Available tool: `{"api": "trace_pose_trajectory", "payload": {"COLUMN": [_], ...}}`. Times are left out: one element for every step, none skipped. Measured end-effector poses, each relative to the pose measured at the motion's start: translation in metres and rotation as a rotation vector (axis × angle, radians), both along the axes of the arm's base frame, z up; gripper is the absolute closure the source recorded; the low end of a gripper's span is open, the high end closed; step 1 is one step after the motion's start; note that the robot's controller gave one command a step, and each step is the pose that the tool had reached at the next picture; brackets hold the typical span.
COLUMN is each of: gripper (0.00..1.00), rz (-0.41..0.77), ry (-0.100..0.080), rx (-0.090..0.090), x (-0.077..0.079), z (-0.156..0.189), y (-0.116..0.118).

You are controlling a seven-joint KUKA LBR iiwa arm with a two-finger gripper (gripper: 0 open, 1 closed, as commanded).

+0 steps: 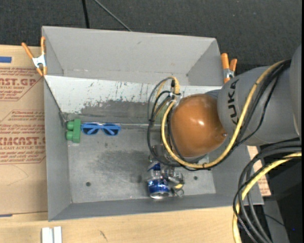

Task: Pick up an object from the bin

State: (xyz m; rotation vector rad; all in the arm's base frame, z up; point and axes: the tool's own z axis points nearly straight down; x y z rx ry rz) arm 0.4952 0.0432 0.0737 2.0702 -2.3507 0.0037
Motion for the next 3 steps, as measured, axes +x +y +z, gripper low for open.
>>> {"api": "trace_pose_trajectory", "payload": {"gripper": [1.0, 1.0, 1.0], "rz": [-0.003, -0.004, -0.006], "ry": [-0.004, -0.006, -0.013], "rx": [0.006, 0.009, 0.01], "x": [0.001, 0.001, 0.002], "z": [0.008, 0.014, 0.106], "y": [0.001, 0.002, 0.003]}}
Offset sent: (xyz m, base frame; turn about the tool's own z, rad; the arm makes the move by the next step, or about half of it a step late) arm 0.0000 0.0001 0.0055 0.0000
